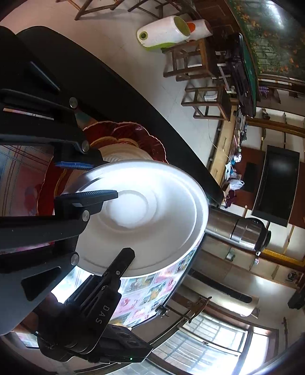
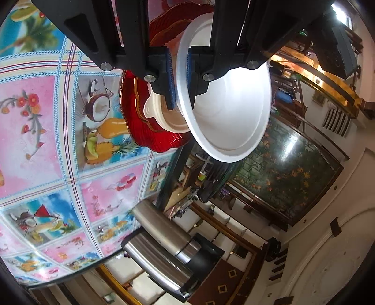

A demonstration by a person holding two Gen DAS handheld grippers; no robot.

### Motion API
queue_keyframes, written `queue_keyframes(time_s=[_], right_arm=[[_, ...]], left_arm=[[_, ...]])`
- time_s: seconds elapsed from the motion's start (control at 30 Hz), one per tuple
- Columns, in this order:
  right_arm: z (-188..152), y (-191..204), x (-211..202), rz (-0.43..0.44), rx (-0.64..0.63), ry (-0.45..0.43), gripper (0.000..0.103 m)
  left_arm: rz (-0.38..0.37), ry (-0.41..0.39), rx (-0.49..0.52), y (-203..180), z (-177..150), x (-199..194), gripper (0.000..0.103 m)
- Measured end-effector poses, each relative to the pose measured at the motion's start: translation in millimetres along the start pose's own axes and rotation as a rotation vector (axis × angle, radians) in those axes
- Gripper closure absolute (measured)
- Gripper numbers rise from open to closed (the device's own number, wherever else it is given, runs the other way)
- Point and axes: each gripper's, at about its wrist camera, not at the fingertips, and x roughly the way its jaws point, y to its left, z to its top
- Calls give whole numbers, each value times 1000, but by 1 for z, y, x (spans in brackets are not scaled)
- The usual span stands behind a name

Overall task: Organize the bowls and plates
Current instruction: 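Lower the white bowl onto the cream bowl and open both tools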

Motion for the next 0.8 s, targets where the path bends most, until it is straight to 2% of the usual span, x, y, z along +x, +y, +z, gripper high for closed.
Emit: queue_keyframes(time_s=[0.27, 0.63, 0.8], right_arm=[[1, -6, 8, -4, 30, 31, 91], [3, -11, 7, -5, 56, 31, 91], [3, -12, 6, -11, 55, 29, 91]], left_arm=[[103, -24, 62, -13, -5, 0, 89], [193, -68, 120, -23, -2, -4, 87], [239, -103, 142, -24, -2, -5, 73]])
